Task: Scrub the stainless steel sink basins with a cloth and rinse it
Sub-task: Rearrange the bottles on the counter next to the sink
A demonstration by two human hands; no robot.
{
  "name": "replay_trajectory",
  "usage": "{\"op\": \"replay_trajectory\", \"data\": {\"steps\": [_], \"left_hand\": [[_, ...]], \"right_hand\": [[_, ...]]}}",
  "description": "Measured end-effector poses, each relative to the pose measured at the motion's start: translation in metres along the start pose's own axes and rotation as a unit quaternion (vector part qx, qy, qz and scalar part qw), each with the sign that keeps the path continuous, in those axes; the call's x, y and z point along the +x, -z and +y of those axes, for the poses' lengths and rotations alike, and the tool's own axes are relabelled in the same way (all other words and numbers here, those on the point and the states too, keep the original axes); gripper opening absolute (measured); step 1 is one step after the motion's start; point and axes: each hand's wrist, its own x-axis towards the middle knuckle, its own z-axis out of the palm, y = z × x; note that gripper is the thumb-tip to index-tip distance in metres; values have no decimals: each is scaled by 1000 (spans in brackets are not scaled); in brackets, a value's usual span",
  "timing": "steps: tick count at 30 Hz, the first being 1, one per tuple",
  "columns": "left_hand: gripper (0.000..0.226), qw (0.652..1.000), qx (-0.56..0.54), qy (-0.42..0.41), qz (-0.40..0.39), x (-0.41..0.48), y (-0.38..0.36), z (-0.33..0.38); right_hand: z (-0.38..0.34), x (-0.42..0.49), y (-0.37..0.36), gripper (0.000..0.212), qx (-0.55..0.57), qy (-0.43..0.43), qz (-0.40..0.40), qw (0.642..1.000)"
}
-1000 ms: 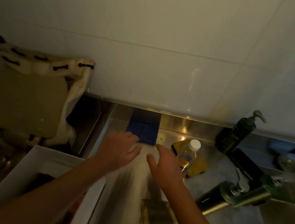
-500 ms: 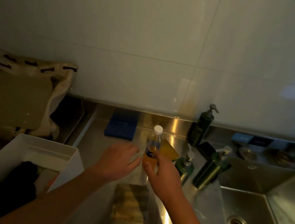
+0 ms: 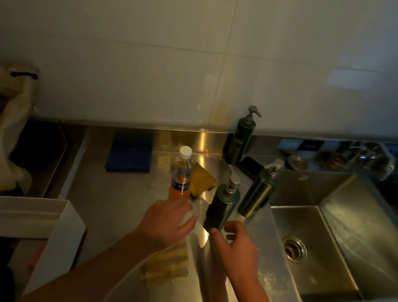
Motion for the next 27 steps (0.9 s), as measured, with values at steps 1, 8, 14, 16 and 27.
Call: {"op": "replay_trajectory", "data": {"steps": [1,8,14,16,27], "left_hand": [[35,1000,-8,-5,-3,2,-1,-2],[37,999,-12,-41,13,21,-1,-15],[39,998,-17,-66,12,28,4,-17],[38,998,-17,-67,12,27,6,-18],[33,999,10,-34,37,30,1,12]], "right_hand": [[1,3,-1,46,10,-18,14,1000],[-20,30,-13,79,66,-65,50,994],[-34,44,-16,67,106,-56,78,990],[-33,45,-14,68,100,-46,79,991],[-6,59,8,69,79,27,19,996]]}}
